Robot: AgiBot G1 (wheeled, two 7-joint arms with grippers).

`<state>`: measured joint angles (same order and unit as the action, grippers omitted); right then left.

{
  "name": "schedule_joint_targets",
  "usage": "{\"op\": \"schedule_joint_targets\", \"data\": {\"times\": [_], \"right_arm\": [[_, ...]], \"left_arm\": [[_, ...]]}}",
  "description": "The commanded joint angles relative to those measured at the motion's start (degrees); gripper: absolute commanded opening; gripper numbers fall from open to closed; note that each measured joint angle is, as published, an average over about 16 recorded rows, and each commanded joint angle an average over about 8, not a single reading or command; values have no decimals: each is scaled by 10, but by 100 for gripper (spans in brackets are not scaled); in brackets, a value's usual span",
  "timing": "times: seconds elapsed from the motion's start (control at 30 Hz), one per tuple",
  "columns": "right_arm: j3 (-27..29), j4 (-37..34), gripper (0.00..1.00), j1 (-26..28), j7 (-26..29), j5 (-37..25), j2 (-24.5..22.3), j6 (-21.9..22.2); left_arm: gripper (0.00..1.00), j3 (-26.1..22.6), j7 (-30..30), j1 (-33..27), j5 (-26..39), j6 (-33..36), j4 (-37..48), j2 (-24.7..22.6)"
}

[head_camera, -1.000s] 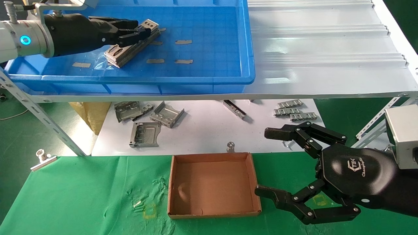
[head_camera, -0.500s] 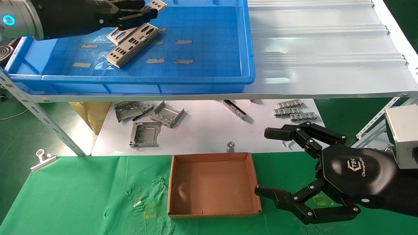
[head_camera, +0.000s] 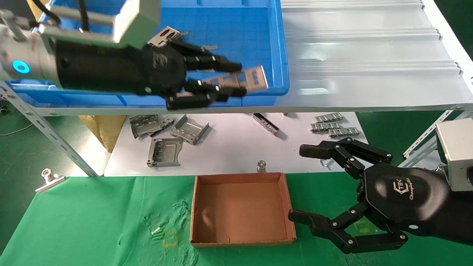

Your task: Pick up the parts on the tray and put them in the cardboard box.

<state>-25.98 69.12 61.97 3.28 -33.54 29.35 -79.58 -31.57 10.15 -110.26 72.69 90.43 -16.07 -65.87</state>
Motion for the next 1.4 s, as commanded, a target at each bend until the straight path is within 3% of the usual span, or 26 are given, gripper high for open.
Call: {"op": "schedule_joint_targets", "data": {"times": [0.03,0.27,0.6,0.63,0.83,0.9,1.4], "right_arm": [[0,0,100,0,0,0,0,0],[0,0,100,0,0,0,0,0],[0,0,100,0,0,0,0,0],[0,0,100,0,0,0,0,0],[0,0,100,0,0,0,0,0],[0,0,100,0,0,0,0,0],[0,0,100,0,0,0,0,0]], "left_arm": [[0,-10,7,22,-4,14,-30,-2],[0,-56,19,122,-20,-13,-110,4],[2,-85,79,218,22,-109,-112,-34],[7,-86,83,221,26,-119,-108,-39],[82,-93,93,228,42,-167,-76,-68],[100,-94,98,229,45,-178,-64,-78],[100,-96,130,216,41,-196,-4,-107]]}}
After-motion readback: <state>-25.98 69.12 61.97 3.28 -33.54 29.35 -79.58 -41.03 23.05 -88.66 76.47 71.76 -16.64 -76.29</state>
